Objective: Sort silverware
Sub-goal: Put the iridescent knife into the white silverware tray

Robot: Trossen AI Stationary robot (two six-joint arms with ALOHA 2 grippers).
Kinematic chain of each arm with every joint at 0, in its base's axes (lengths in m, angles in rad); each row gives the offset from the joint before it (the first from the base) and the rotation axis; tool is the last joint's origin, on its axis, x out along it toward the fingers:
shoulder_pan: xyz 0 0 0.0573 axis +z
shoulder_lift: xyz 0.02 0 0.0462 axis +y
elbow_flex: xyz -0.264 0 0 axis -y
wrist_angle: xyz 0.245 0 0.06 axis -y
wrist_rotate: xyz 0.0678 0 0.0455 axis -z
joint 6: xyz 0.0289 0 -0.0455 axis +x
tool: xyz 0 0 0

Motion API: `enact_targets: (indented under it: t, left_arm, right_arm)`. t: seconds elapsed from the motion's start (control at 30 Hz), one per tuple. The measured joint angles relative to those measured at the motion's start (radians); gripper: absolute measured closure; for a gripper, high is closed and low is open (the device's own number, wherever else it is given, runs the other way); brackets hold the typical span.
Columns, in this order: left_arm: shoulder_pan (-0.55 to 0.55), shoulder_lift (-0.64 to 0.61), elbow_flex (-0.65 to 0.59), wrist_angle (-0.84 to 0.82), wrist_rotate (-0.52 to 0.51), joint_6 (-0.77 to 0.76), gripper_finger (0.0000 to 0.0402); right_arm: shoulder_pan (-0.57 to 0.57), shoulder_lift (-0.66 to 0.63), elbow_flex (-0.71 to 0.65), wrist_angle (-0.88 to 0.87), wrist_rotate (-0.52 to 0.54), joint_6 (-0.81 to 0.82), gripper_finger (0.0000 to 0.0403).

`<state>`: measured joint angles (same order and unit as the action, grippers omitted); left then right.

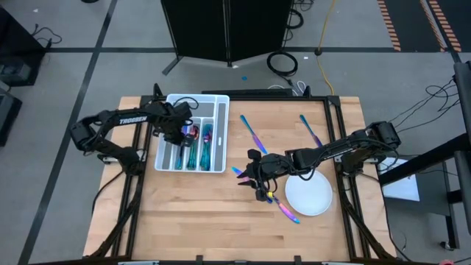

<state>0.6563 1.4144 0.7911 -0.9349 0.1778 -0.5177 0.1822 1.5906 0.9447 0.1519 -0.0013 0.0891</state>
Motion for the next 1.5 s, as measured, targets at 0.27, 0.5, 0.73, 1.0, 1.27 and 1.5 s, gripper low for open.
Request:
enact_targets:
  t: [0.27,0.5,0.73,1.0,1.27,1.5]
  left_arm:
    - [-0.057,-0.092,0.037,-0.065,0.013,0.064,0.0349]
    - [-0.266,-0.155,0.037,-0.026,0.03,0.172,0.0349]
    - [-0.526,-0.157,0.036,0.371,-0.012,0.299,0.0349]
    - [-0.675,-0.091,0.036,0.809,-0.127,0.651,0.0349]
    - [-0.744,0.052,0.037,1.072,-0.099,0.72,0.0349]
    - [-0.769,0.112,0.036,1.133,-0.014,0.707,0.0349]
  right_arm:
    - [0.0,0.0,0.0,-0.03,0.0,0.019,0.0307]
    - [0.0,0.0,0.0,-0.163,0.0,0.124,0.0307]
    - [0.029,0.0,0.0,-0.276,0.124,0.272,0.0307]
    - [0.116,0.0,0.0,-0.414,0.22,0.467,0.0307]
    - [0.188,0.0,0.0,-0.441,0.317,0.561,0.0307]
    - [0.225,0.0,0.0,-0.451,0.297,0.668,0.0307]
